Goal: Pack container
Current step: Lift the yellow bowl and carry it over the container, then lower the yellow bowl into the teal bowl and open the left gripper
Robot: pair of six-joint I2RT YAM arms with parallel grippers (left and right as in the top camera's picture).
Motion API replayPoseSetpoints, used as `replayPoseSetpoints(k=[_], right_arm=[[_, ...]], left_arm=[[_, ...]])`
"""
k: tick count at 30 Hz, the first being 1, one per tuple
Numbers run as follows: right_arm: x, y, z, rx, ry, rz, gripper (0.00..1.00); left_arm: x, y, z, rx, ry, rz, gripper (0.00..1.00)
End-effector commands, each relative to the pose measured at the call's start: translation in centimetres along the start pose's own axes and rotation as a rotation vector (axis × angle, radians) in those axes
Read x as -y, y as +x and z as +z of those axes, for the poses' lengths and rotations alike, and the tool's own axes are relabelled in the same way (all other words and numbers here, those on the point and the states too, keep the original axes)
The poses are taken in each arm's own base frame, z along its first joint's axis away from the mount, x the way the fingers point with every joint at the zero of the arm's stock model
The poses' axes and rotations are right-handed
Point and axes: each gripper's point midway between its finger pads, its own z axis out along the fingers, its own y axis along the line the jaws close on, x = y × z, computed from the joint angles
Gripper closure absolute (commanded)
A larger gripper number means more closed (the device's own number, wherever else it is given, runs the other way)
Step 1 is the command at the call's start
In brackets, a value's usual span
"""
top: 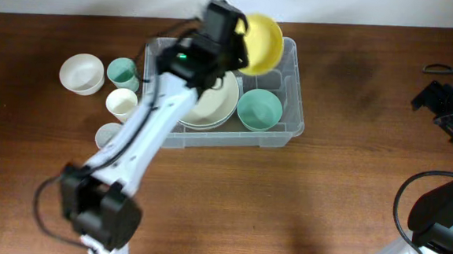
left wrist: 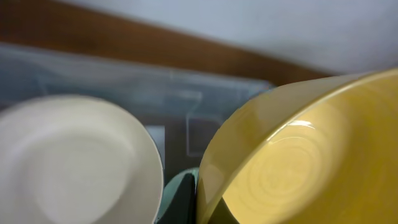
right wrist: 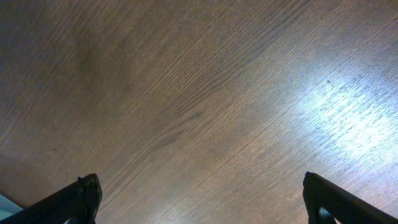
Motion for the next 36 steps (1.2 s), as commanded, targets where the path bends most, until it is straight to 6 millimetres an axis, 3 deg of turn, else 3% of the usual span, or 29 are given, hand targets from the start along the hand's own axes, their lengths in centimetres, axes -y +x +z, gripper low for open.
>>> replayPoseSetpoints(k=[1, 11, 36], right_arm=[[0.2, 0.0, -0.4, 0.009, 0.0, -0.003, 0.01], [0.2, 0.0, -0.4, 0.009, 0.0, -0.003, 0.01], [0.2, 0.0, -0.4, 0.009, 0.0, -0.003, 0.01]], left_arm=[[0.3, 1.8, 2.5, -0.036, -0.021, 0.044, 0.98], [-0.2, 5.6, 6.6, -0.129, -0.064, 0.072, 0.95], [-1.6, 12.4, 8.9, -0.378, -0.08, 0.112, 0.93]])
